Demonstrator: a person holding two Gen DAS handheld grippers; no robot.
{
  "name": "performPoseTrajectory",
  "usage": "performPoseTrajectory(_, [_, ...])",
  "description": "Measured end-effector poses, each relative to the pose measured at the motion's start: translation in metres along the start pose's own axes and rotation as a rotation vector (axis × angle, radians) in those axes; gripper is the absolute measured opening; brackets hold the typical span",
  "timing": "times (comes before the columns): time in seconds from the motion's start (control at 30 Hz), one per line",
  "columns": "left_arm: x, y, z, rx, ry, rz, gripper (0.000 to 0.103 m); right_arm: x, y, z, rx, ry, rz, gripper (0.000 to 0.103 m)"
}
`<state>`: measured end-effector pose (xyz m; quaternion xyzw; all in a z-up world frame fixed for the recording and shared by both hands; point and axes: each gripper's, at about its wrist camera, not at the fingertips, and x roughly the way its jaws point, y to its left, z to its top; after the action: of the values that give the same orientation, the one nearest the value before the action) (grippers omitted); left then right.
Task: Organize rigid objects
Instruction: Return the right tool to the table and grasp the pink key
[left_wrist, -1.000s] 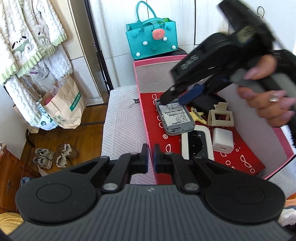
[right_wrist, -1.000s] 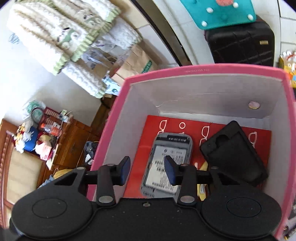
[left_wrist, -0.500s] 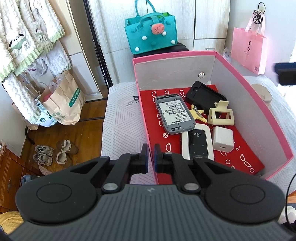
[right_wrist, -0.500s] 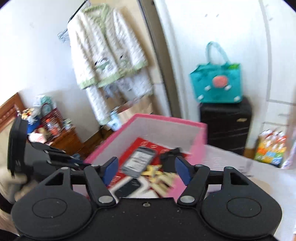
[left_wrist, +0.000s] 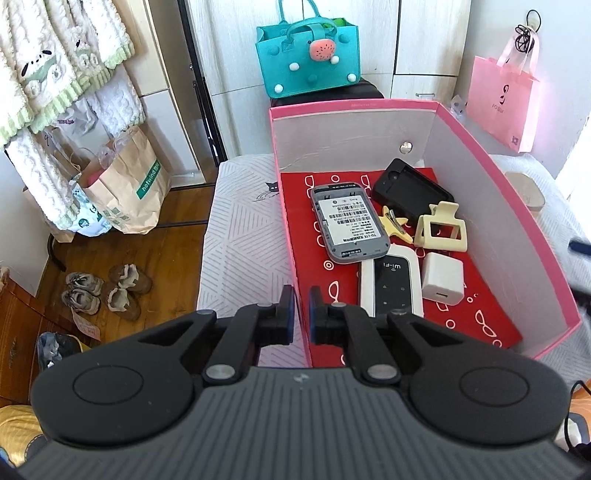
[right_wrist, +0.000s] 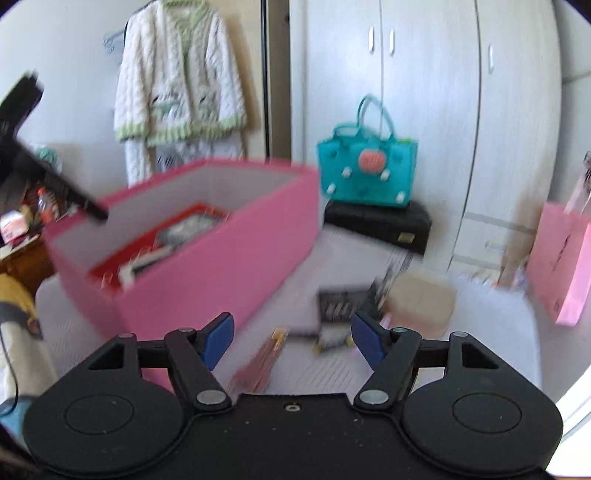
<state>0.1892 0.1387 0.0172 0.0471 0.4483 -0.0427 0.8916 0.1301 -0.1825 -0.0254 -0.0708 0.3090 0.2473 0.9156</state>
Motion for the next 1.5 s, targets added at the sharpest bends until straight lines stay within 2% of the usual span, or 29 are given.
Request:
performPoseTrajectory(0.27, [0.000, -0.001, 0.002, -0.010, 0.005, 0.007, 0.006, 0.014, 0.003, -0.026, 0.036, 0.032, 0.078, 0.047])
performPoseTrajectory(0.43, [0.000, -0.003, 0.001, -0.005, 0.003, 0.016, 0.006, 0.015, 0.024, -0.030, -0.058, 0.075, 0.139, 0.046])
performPoseTrajectory(0.53, [0.000, -0.002, 0.001, -0.011, 0.002, 0.015, 0.006, 0.025, 0.031, -0.032, -0.080, 0.118, 0.063, 0.045])
performPoseTrajectory(0.6, [0.000, -0.002, 0.001, -0.014, 0.000, 0.014, 0.006, 0.025, 0.027, -0.031, -0.053, 0.111, 0.063, 0.031])
performPoseTrajectory(0.73, [0.000, -0.002, 0.000, -0.013, -0.001, 0.017, 0.006, 0.024, 0.018, -0.029, 0.021, 0.108, 0.075, 0.026])
performPoseTrajectory(0.77, [0.000, -0.002, 0.000, -0.013, -0.001, 0.019, 0.006, 0.023, 0.016, -0.029, 0.039, 0.105, 0.082, 0.022])
performPoseTrajectory(0.8, [0.000, -0.002, 0.000, -0.014, -0.001, 0.019, 0.006, 0.022, 0.014, -0.028, 0.053, 0.098, 0.096, 0.011])
performPoseTrajectory(0.83, [0.000, -0.002, 0.000, -0.014, -0.001, 0.018, 0.006, 0.022, 0.013, -0.027, 0.064, 0.106, 0.104, 0.005])
performPoseTrajectory(0.93, [0.000, -0.002, 0.000, -0.014, -0.002, 0.017, 0.006, 0.025, 0.013, -0.027, 0.049, 0.126, 0.042, 0.004])
performPoseTrajectory(1.17, [0.000, -0.002, 0.000, -0.015, -0.001, 0.017, 0.006, 0.027, 0.000, -0.028, 0.136, 0.130, 0.079, 0.004])
performPoseTrajectory(1.5, [0.000, -0.003, 0.000, -0.013, -0.002, 0.017, 0.006, 0.029, -0.009, -0.026, 0.210, 0.108, 0.070, 0.005])
